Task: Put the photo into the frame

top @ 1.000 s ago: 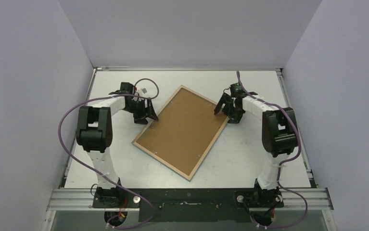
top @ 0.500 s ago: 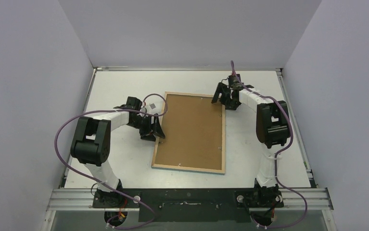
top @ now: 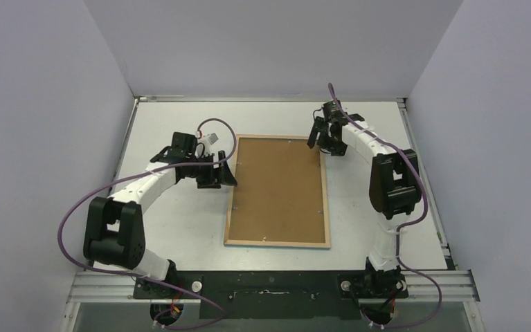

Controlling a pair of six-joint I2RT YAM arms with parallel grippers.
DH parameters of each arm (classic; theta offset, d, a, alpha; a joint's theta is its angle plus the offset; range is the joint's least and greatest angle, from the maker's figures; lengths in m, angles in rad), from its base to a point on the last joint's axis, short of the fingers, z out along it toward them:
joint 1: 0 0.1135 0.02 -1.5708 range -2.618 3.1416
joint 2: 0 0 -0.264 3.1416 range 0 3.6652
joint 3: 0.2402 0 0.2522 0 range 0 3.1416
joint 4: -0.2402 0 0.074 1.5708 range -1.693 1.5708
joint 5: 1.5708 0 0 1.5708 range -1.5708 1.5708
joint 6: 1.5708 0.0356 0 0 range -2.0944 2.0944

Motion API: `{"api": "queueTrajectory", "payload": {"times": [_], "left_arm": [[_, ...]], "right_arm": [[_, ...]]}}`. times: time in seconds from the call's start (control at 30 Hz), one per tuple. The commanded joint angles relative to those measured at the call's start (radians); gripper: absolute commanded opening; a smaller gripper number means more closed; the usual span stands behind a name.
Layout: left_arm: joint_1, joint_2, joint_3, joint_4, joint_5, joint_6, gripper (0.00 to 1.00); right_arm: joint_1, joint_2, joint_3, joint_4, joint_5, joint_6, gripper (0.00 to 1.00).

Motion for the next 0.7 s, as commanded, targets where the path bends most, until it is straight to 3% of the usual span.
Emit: {"api": "queueTrajectory", "payload": {"times": [0.0, 0.23, 0.4, 0.43, 0.53, 0.67], "left_arm": [[0.028, -0.129, 0.054, 0.005, -0.197, 0.011, 0.77], [0.049, -0.189, 0.113, -0.151, -0.532, 0.035, 0.97], [0.071, -0.2, 0.137, -0.242, -0.784, -0.035, 0.97], [0.089, -0.195, 0.136, -0.268, -0.837, -0.088, 0.97], [0.11, -0.194, 0.106, -0.275, -0.846, -0.153, 0.96], [0.116, -0.2, 0.045, -0.267, -0.818, -0.233, 0.93]], "right_arm": [[0.106, -0.178, 0.078, -0.137, 0.24, 0.012, 0.77], [0.324, -0.245, 0.085, -0.155, 0.338, 0.113, 0.75], [0.476, -0.206, 0.107, -0.108, 0.341, 0.204, 0.72], [0.544, -0.164, 0.148, -0.104, 0.35, 0.24, 0.65], [0.611, -0.04, 0.285, -0.208, 0.378, 0.298, 0.56], [0.689, 0.101, 0.443, -0.315, 0.371, 0.345, 0.54]]}}
